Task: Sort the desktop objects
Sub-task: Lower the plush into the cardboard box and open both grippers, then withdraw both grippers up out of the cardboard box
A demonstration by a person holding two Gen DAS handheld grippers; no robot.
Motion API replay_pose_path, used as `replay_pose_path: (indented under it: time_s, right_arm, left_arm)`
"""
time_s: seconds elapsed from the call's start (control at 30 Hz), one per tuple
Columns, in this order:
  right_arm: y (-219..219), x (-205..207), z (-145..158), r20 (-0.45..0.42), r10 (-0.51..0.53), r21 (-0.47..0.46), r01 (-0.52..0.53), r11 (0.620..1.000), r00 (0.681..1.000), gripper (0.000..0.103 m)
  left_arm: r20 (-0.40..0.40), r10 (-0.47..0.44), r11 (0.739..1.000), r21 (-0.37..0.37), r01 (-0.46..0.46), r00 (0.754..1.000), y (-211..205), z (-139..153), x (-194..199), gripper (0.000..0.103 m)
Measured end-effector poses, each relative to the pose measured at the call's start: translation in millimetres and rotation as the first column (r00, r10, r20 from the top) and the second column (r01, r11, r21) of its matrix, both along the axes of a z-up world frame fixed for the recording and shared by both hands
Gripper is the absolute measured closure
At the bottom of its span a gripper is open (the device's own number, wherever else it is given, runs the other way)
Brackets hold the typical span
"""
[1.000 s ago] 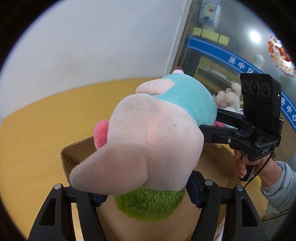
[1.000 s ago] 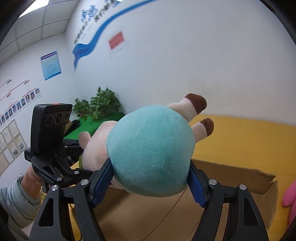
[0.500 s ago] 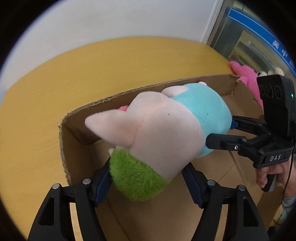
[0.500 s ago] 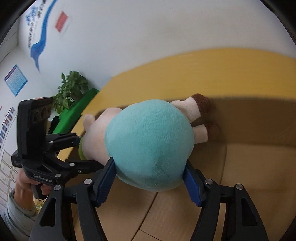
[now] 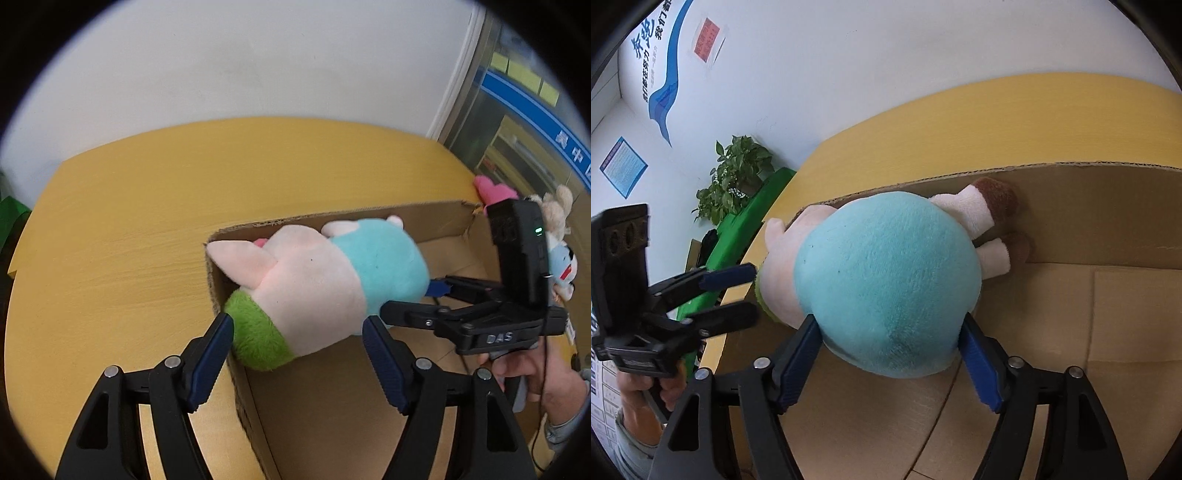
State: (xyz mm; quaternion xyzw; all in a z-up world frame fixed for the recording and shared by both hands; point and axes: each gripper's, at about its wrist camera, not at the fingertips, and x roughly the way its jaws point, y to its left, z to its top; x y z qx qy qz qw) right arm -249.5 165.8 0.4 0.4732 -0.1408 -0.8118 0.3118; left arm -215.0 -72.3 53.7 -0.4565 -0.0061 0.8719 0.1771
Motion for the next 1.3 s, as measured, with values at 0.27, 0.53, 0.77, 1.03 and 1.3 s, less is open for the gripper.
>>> replay_pose_path:
  time_s: [0.27,0.53,0.77,1.03,1.3]
  right_arm:
    - [66.4,45.8,63.1,-0.135,-0.023,0.084,0.035,0.996,0.991,0.007]
    - [190.4,144.6,96.9,-0.189,-0.072,0.17,0.105,0.98,0.979,0.0]
    - [225.1,194.2,40.3,-0.087,-0.053,0.298,0.076,0.951,0.995,0.001]
    - [219.6,207.8,29.4,-0.104,-0.081,0.286,0.108,0.952,0.991,0.0]
    - [213.8,220.8,37.5,-0.159,-0.077,0.315,0.125,0.941,0.984,0.001]
  left_arm:
    - [-0.115,-0.016,1.0,0.007,0.017,0.993,6.0,34.9,95.3,0.029]
    - [-0.109,-0.001,0.999,0.039,0.005,0.994,22.9,17.7,177.1,0.023]
    - [0.004,0.022,1.0,-0.013,-0.022,1.0,22.2,-24.3,197.7,0.023]
    - [-0.009,0.06,0.998,-0.018,-0.06,0.998,13.5,-27.7,205.9,0.023]
    - [-0.015,0.079,0.995,-0.068,-0.08,0.997,17.7,-20.0,215.6,0.023]
